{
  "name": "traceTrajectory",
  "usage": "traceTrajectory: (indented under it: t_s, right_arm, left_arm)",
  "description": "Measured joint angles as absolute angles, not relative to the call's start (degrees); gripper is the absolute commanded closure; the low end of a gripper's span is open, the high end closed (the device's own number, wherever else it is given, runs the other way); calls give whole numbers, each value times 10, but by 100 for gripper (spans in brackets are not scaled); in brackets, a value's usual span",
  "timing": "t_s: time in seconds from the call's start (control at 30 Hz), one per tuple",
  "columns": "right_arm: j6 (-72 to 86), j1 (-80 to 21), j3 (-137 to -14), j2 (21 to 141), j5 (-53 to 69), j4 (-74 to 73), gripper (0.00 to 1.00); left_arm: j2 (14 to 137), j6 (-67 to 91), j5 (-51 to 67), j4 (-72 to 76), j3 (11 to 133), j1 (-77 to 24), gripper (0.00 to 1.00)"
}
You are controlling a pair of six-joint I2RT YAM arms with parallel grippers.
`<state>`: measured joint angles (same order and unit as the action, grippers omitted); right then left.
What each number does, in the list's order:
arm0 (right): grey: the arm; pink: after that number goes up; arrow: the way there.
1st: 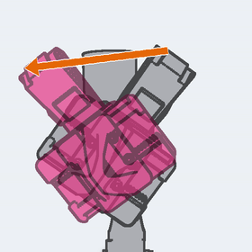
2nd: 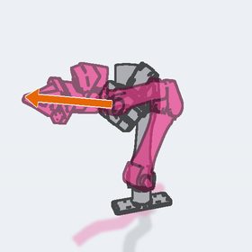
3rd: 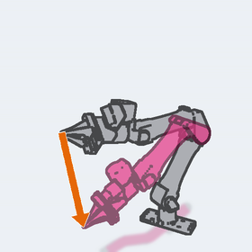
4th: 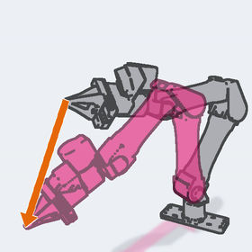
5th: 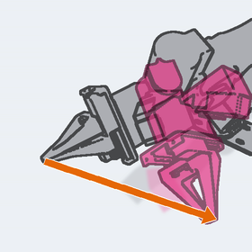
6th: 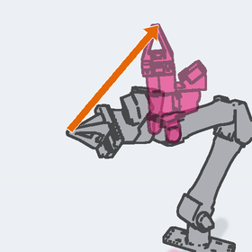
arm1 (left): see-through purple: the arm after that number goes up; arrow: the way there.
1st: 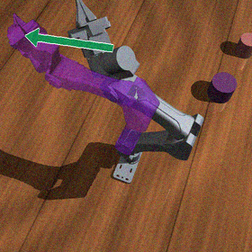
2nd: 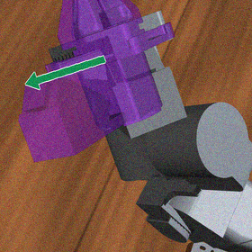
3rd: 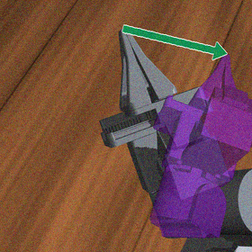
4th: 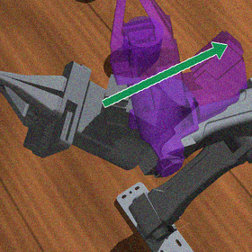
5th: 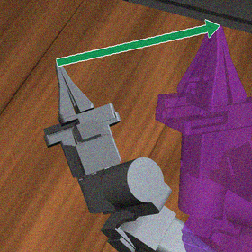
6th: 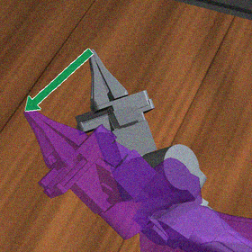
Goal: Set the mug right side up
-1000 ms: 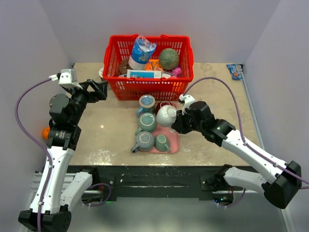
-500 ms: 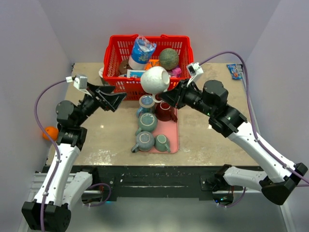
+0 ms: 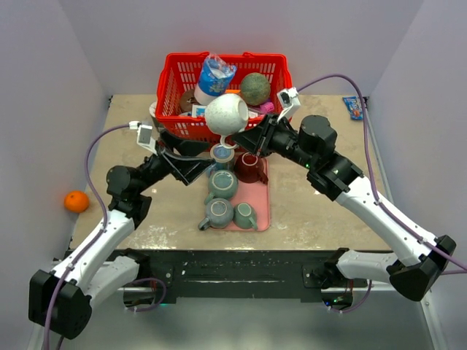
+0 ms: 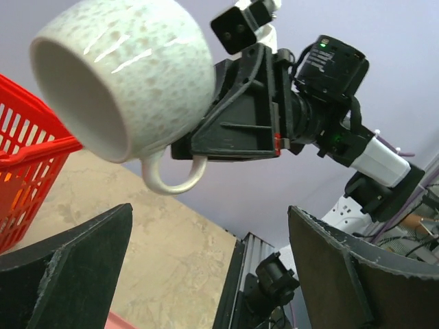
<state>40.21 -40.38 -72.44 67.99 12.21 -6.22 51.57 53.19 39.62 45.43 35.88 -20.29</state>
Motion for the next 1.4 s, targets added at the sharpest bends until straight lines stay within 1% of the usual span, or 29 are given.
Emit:
traceTrajectory:
  t_s: [0.33, 0.53, 0.57, 0.73, 1.1, 1.2, 1.23, 1.27, 1.33, 1.4]
  right_arm:
    - [384, -404, -708, 679, 131, -19, 100]
    - [368, -404, -690, 679, 132, -11, 100]
    - [367, -404, -687, 679, 133, -8, 100]
    - [363, -404, -677, 679, 137, 3, 100]
    - [359, -404, -670, 679, 152, 28, 100]
    - [358, -402, -668, 679, 152, 30, 100]
    - [358, -401, -667, 679, 152, 31, 100]
    - [358, -400, -667, 678, 153, 34, 100]
    - [361, -397, -667, 677, 159, 40, 100]
    - [361, -399, -666, 673, 160, 45, 100]
  left_arm:
    - [611, 688, 345, 568, 335, -203, 2]
    - [659, 758, 343, 642, 334, -206, 8]
    - [665, 762, 343, 648, 336, -208, 13]
    - [700, 787, 344, 672, 353, -221, 28]
    - [767, 844, 351, 730, 371, -242, 53]
    - [775, 850, 354, 735, 381, -246, 62]
    - [776, 850, 356, 735, 384, -247, 67]
    - [778, 850, 356, 737, 385, -247, 70]
    - [779, 849, 356, 741, 387, -247, 76]
    - [780, 848, 357, 742, 389, -248, 78]
